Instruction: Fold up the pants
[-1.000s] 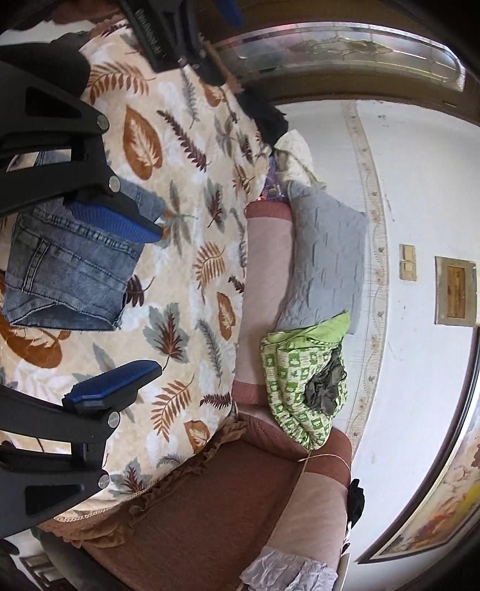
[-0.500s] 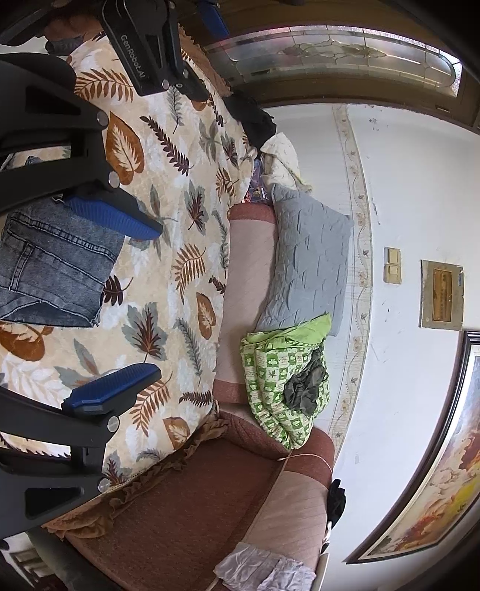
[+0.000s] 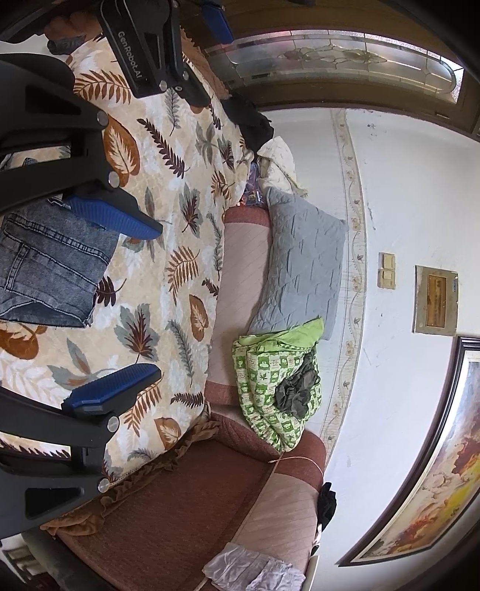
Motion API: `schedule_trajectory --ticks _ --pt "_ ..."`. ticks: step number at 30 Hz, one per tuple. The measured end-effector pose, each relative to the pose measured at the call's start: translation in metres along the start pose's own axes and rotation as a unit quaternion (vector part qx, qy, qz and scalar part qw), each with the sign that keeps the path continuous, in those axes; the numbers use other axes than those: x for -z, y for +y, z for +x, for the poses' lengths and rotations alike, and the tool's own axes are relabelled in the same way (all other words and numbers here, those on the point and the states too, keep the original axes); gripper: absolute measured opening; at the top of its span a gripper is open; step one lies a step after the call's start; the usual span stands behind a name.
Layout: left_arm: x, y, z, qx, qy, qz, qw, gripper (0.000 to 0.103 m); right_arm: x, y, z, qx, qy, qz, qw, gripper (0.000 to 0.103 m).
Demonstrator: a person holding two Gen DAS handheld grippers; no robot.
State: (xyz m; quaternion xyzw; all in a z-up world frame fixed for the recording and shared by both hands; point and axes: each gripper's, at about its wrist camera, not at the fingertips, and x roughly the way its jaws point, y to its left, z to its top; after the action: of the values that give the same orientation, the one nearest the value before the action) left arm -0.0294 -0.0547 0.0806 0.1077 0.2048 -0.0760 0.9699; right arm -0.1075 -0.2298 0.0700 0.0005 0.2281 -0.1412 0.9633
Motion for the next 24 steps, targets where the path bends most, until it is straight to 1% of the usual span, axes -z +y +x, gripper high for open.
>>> schedule_trajectory --ticks 3,7,12,24 --pt "-0.003 0.004 -0.003 0.005 -0.001 -0.007 1.0000 0.099 -0.001 0.000 -0.002 0.001 -0.002 -0.001 1.000 0.073" --pt "-0.004 0.008 -0.008 0.002 -0.008 -0.015 0.9999 0.099 -0.003 0.002 -0.006 -0.001 -0.007 -0.002 1.000 0.073" --pt "-0.004 0.010 -0.010 0.005 -0.009 -0.016 0.9998 0.099 -0.003 0.006 -0.008 -0.003 -0.008 -0.008 1.000 0.073" --pt "-0.001 0.005 -0.012 0.026 -0.001 -0.012 0.9996 0.099 -0.002 0.006 -0.008 -0.003 -0.008 -0.009 1.000 0.073"
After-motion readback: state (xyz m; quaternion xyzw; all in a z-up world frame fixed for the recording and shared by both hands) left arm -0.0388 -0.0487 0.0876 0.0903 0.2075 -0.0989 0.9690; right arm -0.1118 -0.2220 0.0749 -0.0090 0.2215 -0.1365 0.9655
